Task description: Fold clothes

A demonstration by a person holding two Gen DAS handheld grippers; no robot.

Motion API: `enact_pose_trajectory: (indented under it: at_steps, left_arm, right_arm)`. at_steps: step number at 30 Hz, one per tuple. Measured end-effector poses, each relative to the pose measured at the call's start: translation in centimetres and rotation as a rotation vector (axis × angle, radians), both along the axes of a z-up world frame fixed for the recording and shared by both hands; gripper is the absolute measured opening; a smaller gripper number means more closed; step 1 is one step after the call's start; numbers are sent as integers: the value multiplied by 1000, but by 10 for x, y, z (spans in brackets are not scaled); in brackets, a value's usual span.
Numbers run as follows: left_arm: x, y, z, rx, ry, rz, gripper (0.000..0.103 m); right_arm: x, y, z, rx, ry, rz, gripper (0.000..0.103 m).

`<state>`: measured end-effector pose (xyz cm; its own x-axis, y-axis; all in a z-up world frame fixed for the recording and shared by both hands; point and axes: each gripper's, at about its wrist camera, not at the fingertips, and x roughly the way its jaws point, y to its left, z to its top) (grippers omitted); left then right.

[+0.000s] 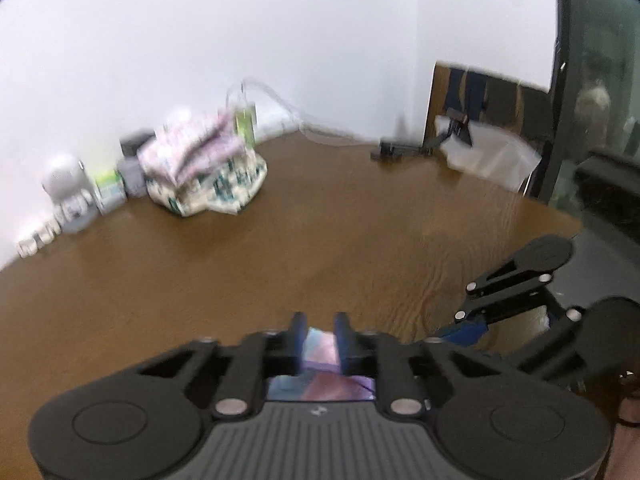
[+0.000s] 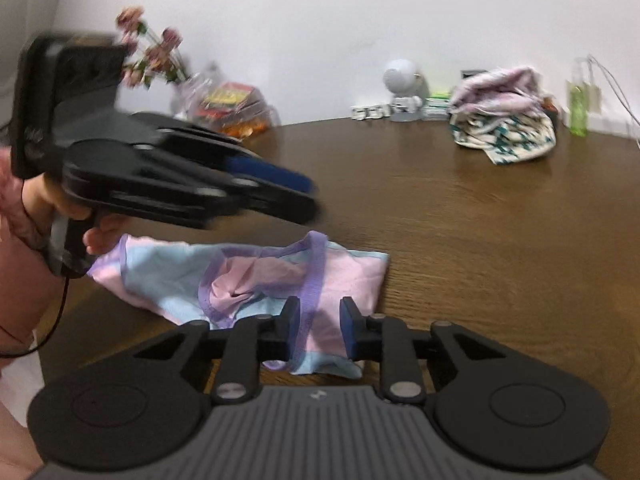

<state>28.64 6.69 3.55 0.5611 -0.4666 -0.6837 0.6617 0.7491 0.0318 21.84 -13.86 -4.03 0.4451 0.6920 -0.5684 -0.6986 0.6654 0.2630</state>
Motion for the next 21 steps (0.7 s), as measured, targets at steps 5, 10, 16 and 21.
enact_pose_trajectory:
  at_steps: [5,10,16,21]
  left_arm:
    - [14,-5,-35,62,69,55,11]
    - [12,15,-28,-19,60,112,18]
    - [-26,66,9,-187,35,301,60]
    - [-60,106,3,-373,183,527,58]
  right_arm:
    - [0,20,-10,-90,-32,28,23]
    - [-3,23,-10,-96,-52,47,32]
    - [8,-12,19,83,-46,8,38]
    - [39,-14,31,88,-59,-2,38]
